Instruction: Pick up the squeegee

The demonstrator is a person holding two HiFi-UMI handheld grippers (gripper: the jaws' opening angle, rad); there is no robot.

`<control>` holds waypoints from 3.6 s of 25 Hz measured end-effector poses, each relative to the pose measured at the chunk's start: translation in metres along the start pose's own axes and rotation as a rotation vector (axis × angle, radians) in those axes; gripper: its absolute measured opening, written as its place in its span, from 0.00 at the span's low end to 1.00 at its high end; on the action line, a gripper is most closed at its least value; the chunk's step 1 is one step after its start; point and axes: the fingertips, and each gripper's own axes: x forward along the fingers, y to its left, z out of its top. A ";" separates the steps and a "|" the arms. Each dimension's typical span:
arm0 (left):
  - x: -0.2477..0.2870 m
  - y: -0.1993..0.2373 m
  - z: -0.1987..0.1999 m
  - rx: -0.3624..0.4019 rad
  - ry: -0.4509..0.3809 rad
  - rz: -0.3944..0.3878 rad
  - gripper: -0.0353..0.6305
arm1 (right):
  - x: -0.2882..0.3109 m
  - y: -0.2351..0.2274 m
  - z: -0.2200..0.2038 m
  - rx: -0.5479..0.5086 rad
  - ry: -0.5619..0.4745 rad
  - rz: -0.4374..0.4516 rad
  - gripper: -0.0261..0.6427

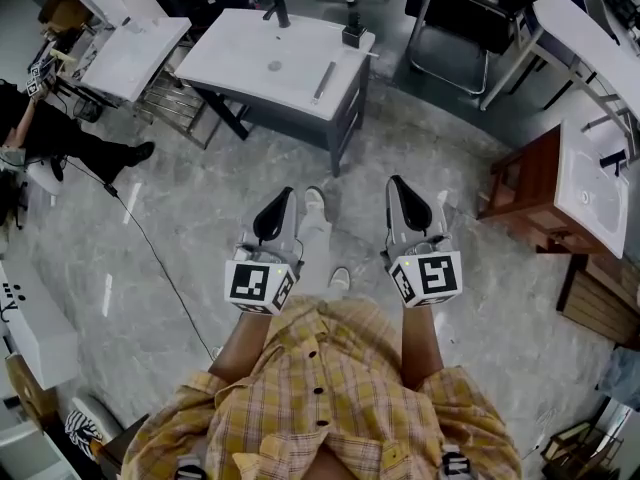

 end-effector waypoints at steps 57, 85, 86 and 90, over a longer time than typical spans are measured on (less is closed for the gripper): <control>0.412 0.184 -0.086 -0.141 0.521 -0.226 0.06 | 0.371 -0.155 -0.069 0.098 0.274 -0.254 0.04; 0.489 0.182 -0.180 -0.112 0.808 -0.148 0.21 | 0.395 -0.210 -0.138 0.148 0.372 -0.210 0.04; 0.491 0.182 -0.182 -0.110 0.817 -0.143 0.21 | 0.395 -0.211 -0.141 0.148 0.376 -0.209 0.04; 0.496 0.181 -0.193 -0.086 0.885 -0.136 0.21 | 0.393 -0.215 -0.148 0.150 0.387 -0.206 0.04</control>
